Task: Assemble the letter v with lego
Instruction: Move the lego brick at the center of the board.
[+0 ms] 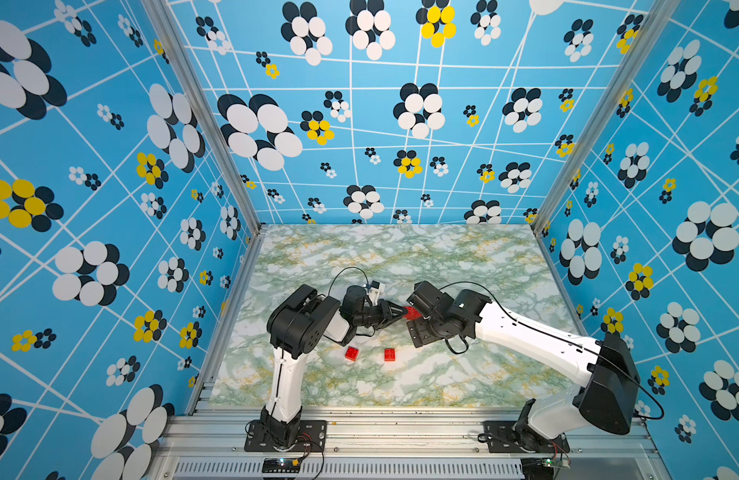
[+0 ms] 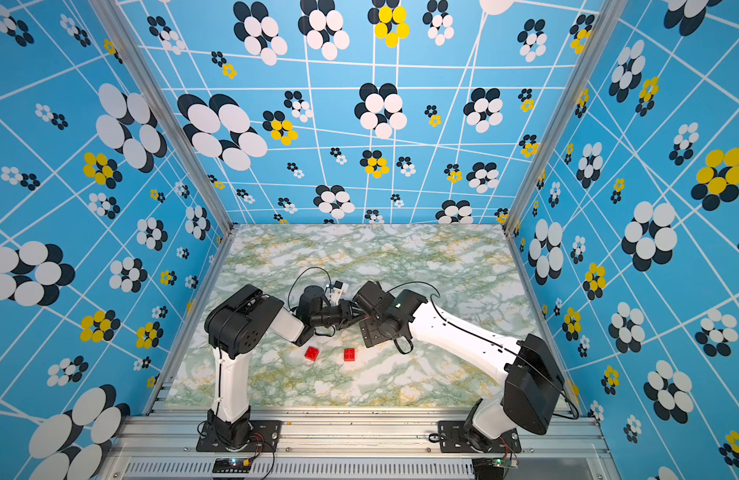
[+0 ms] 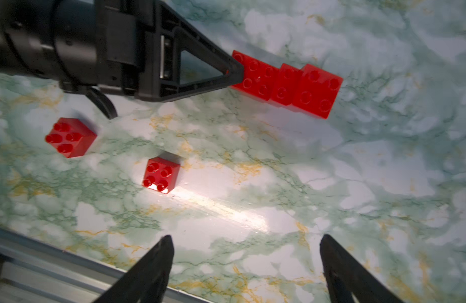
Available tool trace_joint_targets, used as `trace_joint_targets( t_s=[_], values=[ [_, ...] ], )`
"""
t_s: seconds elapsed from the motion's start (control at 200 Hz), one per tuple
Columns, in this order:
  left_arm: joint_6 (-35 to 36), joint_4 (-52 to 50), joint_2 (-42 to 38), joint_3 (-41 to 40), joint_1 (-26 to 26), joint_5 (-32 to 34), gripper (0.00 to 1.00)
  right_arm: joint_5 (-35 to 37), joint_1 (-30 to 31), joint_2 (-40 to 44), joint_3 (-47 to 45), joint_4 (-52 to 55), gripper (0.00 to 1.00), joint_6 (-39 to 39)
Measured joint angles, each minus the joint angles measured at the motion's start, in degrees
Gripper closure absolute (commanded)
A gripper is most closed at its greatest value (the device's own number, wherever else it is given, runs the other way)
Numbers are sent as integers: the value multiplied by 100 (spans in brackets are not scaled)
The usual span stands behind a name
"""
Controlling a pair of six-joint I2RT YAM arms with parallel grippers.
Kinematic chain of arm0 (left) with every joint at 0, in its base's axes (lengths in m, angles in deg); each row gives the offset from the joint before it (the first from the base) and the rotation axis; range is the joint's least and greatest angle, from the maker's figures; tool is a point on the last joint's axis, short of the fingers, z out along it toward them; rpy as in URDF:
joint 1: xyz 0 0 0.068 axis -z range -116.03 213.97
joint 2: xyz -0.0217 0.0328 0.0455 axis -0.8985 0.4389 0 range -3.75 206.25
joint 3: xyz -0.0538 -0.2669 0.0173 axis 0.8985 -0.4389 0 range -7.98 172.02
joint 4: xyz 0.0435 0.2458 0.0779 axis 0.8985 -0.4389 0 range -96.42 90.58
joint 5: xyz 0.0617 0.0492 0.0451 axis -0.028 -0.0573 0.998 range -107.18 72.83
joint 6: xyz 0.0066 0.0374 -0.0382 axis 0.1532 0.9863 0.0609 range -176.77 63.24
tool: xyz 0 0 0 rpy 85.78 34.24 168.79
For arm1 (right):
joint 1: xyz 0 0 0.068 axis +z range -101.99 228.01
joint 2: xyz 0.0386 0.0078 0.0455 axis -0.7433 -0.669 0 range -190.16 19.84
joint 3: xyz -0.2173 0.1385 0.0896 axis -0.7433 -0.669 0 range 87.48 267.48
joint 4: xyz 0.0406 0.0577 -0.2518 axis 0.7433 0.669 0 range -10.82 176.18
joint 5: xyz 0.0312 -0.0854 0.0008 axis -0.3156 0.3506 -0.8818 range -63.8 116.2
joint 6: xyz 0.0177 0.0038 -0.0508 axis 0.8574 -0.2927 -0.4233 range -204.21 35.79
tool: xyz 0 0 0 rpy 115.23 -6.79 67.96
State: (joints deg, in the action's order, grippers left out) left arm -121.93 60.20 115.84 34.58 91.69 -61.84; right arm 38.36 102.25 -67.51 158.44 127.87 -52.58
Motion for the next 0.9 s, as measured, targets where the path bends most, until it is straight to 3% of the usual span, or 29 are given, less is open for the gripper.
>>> trace_joint_targets(
  t_s=[0.145, 0.23, 0.33, 0.69, 0.899],
  values=[
    [7, -4, 0, 0, -133, -61, 75, -76, 498, -573, 92, -291, 26, 750],
    [39, -44, 0, 0, -245, -109, 75, -92, 767, -1019, 188, -426, 35, 1099],
    [94, -92, -2, 2, -332, -175, 75, -118, 955, -1309, 208, -612, 37, 1486],
    [221, -162, -20, -11, -470, -343, 76, -94, 986, -2070, 592, -957, 51, 2133],
    [306, -350, -111, -26, -538, -382, 76, -87, 898, -2212, 601, -953, 51, 2308]
  ],
)
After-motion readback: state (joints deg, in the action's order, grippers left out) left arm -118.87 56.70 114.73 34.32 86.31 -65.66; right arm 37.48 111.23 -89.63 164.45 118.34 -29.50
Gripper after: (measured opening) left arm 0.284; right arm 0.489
